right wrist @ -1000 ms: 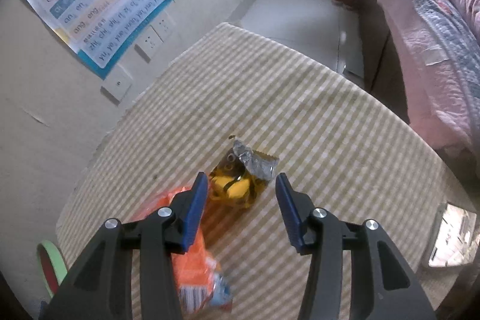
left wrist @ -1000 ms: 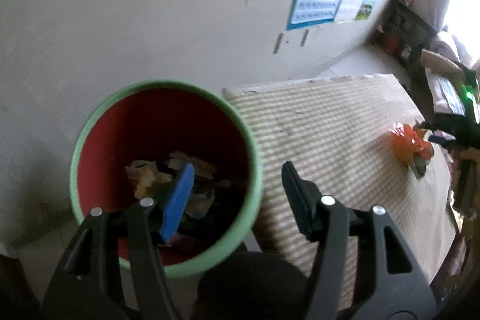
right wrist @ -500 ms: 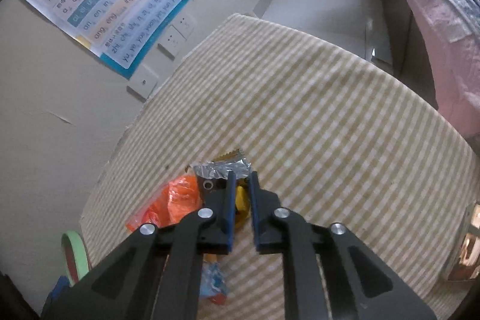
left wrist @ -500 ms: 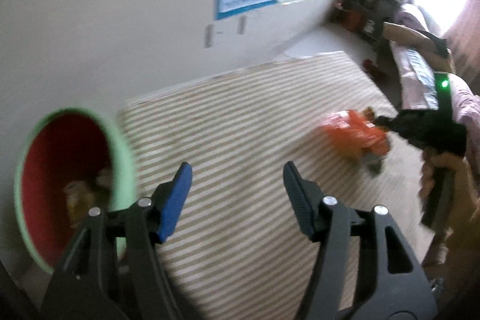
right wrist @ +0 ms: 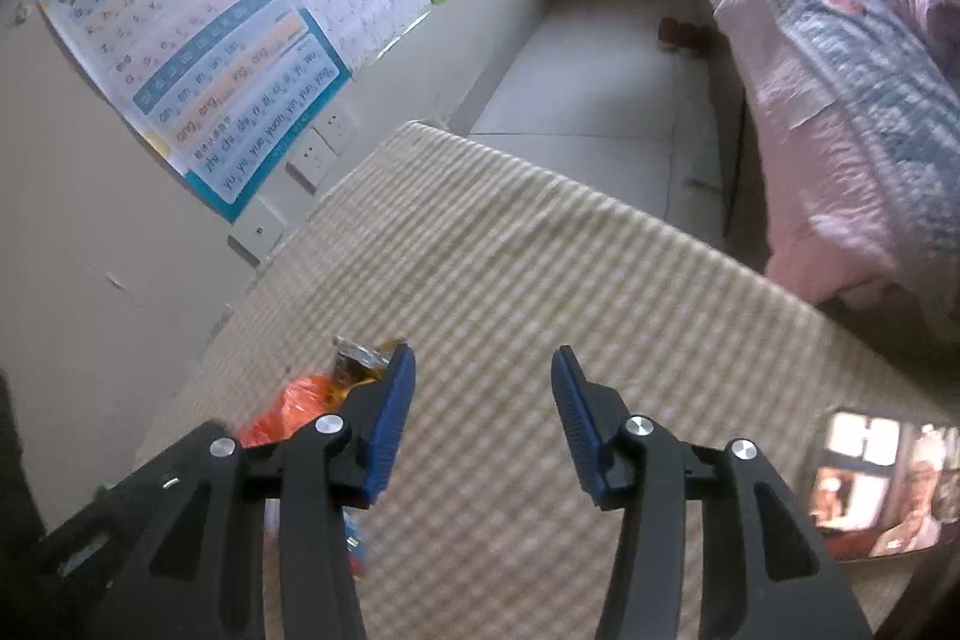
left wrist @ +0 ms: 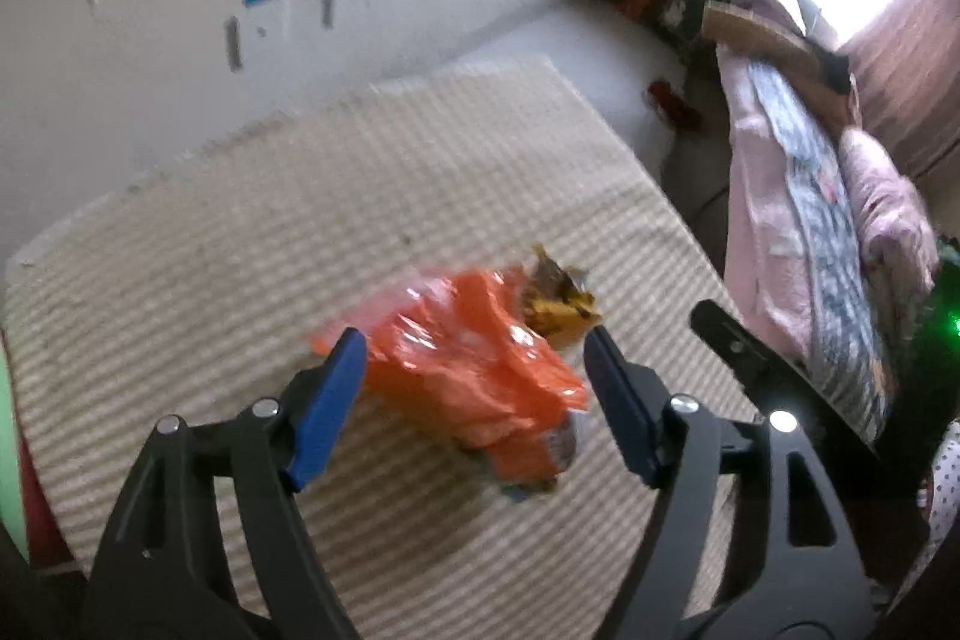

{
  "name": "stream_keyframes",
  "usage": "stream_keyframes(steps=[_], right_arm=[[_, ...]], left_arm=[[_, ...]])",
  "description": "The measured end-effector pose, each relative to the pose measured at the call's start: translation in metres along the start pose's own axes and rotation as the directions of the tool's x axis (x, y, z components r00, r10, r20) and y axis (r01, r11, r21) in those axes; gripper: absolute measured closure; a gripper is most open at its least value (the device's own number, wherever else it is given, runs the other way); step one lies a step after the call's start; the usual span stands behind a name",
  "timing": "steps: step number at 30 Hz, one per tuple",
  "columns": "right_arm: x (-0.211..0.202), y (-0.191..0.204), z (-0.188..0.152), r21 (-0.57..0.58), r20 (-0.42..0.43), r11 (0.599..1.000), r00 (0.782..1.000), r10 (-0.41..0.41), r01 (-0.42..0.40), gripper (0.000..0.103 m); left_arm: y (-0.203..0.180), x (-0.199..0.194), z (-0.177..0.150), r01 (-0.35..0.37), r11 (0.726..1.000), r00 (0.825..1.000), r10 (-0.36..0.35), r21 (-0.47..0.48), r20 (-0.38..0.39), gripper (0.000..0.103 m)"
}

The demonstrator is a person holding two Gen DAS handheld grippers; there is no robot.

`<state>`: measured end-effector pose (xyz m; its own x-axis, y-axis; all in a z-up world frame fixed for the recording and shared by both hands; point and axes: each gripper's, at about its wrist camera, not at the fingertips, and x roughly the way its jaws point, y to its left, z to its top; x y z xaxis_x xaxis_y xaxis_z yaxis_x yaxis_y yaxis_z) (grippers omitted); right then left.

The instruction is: Collect trash

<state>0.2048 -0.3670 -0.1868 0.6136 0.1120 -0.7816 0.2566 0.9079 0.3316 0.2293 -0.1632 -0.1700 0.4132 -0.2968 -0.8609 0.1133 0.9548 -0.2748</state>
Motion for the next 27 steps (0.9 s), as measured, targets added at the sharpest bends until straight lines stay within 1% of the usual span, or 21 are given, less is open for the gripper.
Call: stream_keyframes(steps=[3, 5, 6, 7, 9, 12, 14, 17, 25, 27], right_arm=[[0.000, -0.002, -0.002, -0.018, -0.019, 1.000, 1.000, 0.008, -0.009, 0.054], [0.002, -0.001, -0.003, -0.028, -0.031, 0.999, 0.999, 0.018, -0.018, 0.054], [0.003, 0.000, -0.004, -0.030, -0.036, 0.999, 0.999, 0.021, -0.023, 0.054], [0.004, 0.000, -0.005, -0.030, -0.040, 0.999, 0.999, 0.024, -0.025, 0.054], [0.006, 0.002, -0.005, -0.026, -0.047, 0.999, 0.998, 0.033, -0.035, 0.054], [0.012, 0.007, -0.006, -0.026, -0.071, 0.999, 0.997, 0.043, -0.045, 0.054], [0.014, 0.009, -0.007, -0.028, -0.077, 0.999, 0.996, 0.045, -0.047, 0.054], [0.018, 0.013, -0.012, -0.041, -0.099, 0.998, 0.994, 0.051, -0.055, 0.051], [0.030, 0.032, -0.026, -0.075, -0.148, 0.993, 0.986, 0.074, -0.085, 0.051], [0.033, 0.038, -0.028, -0.081, -0.167, 0.992, 0.983, 0.082, -0.096, 0.051]], left_arm=[[-0.008, 0.020, -0.007, -0.041, 0.998, 0.997, 0.043, 0.038, -0.066, 0.031], [-0.006, 0.025, -0.012, -0.044, 0.998, 0.996, 0.047, 0.039, -0.078, 0.031], [-0.004, 0.026, -0.014, -0.043, 0.998, 0.995, 0.046, 0.035, -0.083, 0.038], [0.002, 0.027, -0.017, -0.022, 1.000, 0.996, 0.024, 0.021, -0.084, 0.042], [0.008, 0.023, -0.020, -0.001, 1.000, 0.997, 0.002, 0.016, -0.074, 0.049], [0.015, 0.013, -0.025, -0.011, 0.998, 0.998, 0.015, 0.063, -0.060, 0.056], [0.025, 0.002, -0.030, -0.019, 0.997, 0.999, 0.022, 0.079, -0.044, 0.056], [0.045, -0.016, -0.042, -0.029, 0.997, 0.999, 0.031, 0.071, -0.029, 0.056], [0.099, -0.057, -0.078, -0.051, 0.999, 0.999, 0.051, -0.017, -0.005, 0.056], [0.107, -0.064, -0.085, -0.064, 0.998, 0.998, 0.064, -0.019, 0.005, 0.056]])
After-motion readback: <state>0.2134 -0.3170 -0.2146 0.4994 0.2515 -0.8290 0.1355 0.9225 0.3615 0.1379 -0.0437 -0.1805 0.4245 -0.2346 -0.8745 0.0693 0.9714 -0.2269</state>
